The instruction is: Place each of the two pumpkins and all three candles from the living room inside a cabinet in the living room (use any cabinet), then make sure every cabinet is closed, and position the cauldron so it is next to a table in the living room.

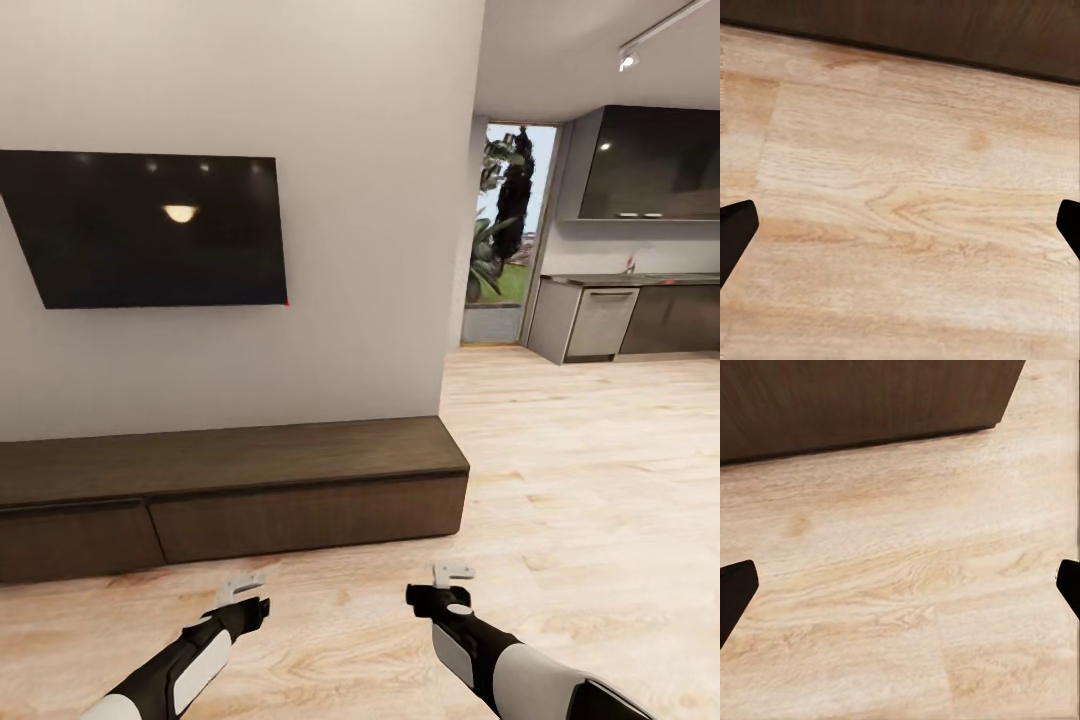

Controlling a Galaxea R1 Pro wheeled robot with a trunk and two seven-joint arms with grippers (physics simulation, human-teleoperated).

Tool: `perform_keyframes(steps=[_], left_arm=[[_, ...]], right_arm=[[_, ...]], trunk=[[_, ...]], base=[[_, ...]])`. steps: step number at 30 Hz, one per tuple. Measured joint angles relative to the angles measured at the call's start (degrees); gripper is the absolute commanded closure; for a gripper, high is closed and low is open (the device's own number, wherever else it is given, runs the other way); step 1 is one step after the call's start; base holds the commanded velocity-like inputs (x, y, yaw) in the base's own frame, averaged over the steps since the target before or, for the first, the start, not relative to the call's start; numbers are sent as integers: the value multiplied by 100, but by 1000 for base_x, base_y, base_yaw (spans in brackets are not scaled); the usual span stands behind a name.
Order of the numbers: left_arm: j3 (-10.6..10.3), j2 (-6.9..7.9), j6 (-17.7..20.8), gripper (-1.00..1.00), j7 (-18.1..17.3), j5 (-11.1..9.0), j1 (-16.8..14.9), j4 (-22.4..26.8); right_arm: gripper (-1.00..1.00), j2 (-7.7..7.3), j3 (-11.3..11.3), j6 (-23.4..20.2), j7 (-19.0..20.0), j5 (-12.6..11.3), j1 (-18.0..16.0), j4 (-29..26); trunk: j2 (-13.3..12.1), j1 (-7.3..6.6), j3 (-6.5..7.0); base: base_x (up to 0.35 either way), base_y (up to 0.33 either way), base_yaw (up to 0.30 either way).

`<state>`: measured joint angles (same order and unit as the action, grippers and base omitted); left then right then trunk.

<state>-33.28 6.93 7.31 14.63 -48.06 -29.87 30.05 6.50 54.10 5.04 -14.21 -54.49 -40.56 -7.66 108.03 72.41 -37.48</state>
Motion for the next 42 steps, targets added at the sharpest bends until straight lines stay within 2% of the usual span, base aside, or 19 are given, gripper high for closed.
perform_keyframes(steps=[3, 6, 10, 11, 14, 16, 17, 18, 21, 23, 26, 28, 30, 32, 33, 35, 37, 40, 42], left_arm=[[-3, 172, 35, -100, -26, -30, 4, 102], [-5, 429, 156, -100, -39, -57, 39, 355], [26, 905, 509, -100, -230, -209, 262, 1022], [30, 1298, 840, -100, -445, -489, 444, 1699], [43, 1632, 1090, -100, -536, -779, 580, 2257], [40, 1907, 1156, -100, -559, -1079, 653, 2772], [38, 2128, 1206, -100, -567, -1450, 748, 3240], [38, 2207, 1247, -100, -566, -1608, 789, 3415], [38, 2524, 1726, -100, -570, -2337, 947, 4242], [44, 2582, 1991, -100, -573, -2527, 977, 4534], [62, 2622, 2350, -100, -575, -2676, 997, 4958], [119, 2629, 2593, -100, -579, -2714, 1002, 5203], [229, 2618, 2902, -100, -581, -2734, 1005, 5374], [362, 2554, 3336, -100, -599, -2751, 1004, 5499], [385, 2528, 3432, -100, -623, -2751, 1003, 5519], [442, 2400, 3666, -100, -834, -2753, 1001, 5555], [461, 2327, 3749, -100, -1077, -2759, 1000, 5568], [485, 2267, 3805, -100, -1571, -2815, 999, 5574], [490, 2253, 3819, -100, -1888, -2826, 999, 5566]], right_arm=[[-100, -2, -18, -13, -29, -24, 0, -11], [-100, -1, -26, 0, -26, -25, 0, -36], [-100, 0, -27, 16, 7, -20, 0, -61], [-100, 0, -26, 19, 70, -19, 0, -72], [-100, 0, -27, 32, 101, -22, 0, -78], [-100, 0, -31, 95, 110, -23, 0, -82], [-100, 2, -38, 160, 114, -27, 0, -84], [-100, 3, -39, 176, 114, -28, 0, -84], [-100, 10, -45, 210, 100, -22, 0, -83], [-100, 23, -45, 232, 78, -22, 0, -84], [-100, 38, -44, 243, -56, -25, 0, -85], [-100, 34, -79, 250, -98, -52, 0, -96], [-100, 29, -252, 241, -10, -202, -1, -149], [-100, -6, -675, 162, 485, -594, -5, -310], [-100, -25, -792, 119, 695, -709, -6, -355], [-100, -173, -1175, -204, 1591, -1107, -6, -479], [-100, -348, -1414, -453, 2230, -1384, -6, -492], [-100, -615, -1783, -716, 2879, -1810, -11, -533], [-100, -689, -2049, -787, 3150, -2071, -12, -543]], trunk=[[0, 0, 0], [0, 0, 0], [0, 0, 0], [0, 0, 0], [0, 0, 0], [0, 0, 0], [0, 0, 0], [0, 0, 0], [0, 0, 0], [0, 0, 0], [0, 0, 0], [0, 0, 0], [0, 0, 0], [0, 0, 0], [0, 0, 0], [0, 0, 0], [0, 0, 0], [0, 0, 0], [0, 0, 0]], base=[[0, 0, 0], [0, 0, 0], [0, 0, 0], [0, 0, 0], [0, 0, 0], [0, 0, 0], [0, 0, 0], [0, 0, 0], [0, 0, 0], [0, 0, 0], [0, 0, 0], [0, 0, 0], [0, 0, 0], [0, 0, 0], [0, 0, 0], [0, 0, 0], [0, 0, 0], [0, 0, 0], [0, 0, 0]])
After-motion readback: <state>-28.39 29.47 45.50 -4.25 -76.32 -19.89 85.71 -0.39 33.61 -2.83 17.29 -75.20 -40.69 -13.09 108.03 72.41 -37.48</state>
